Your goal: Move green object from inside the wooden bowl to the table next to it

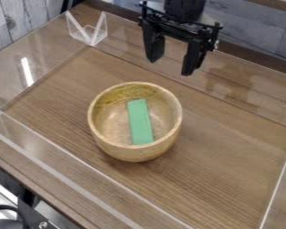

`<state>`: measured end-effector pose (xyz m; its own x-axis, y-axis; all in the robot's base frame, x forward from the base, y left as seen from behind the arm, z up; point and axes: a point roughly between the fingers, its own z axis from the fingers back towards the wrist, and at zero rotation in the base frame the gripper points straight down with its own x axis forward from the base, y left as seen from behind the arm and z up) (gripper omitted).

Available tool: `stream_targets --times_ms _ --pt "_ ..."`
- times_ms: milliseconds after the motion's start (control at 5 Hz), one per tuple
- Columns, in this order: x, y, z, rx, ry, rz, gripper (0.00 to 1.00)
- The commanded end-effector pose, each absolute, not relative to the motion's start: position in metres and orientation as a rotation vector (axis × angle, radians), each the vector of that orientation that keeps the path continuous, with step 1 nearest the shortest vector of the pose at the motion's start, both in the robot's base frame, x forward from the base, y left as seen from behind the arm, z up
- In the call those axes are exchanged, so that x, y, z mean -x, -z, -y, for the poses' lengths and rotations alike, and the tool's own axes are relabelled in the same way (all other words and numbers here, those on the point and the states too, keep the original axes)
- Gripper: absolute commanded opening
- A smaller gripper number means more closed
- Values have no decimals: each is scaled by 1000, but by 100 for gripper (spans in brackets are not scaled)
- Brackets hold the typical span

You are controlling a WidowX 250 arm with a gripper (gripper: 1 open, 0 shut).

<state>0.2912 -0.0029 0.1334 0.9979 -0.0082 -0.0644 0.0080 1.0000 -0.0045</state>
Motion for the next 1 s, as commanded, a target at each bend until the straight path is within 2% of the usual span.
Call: stream_targets --times_ms 0,200,400,800 --pt "-285 -131 -3 8 12 -90 100" --pt "-277 -118 -7 17 -1 -105 100" --pt "-264 -111 -11 35 -10 -91 100" --pt "-239 -101 -26 90 -232 -38 100"
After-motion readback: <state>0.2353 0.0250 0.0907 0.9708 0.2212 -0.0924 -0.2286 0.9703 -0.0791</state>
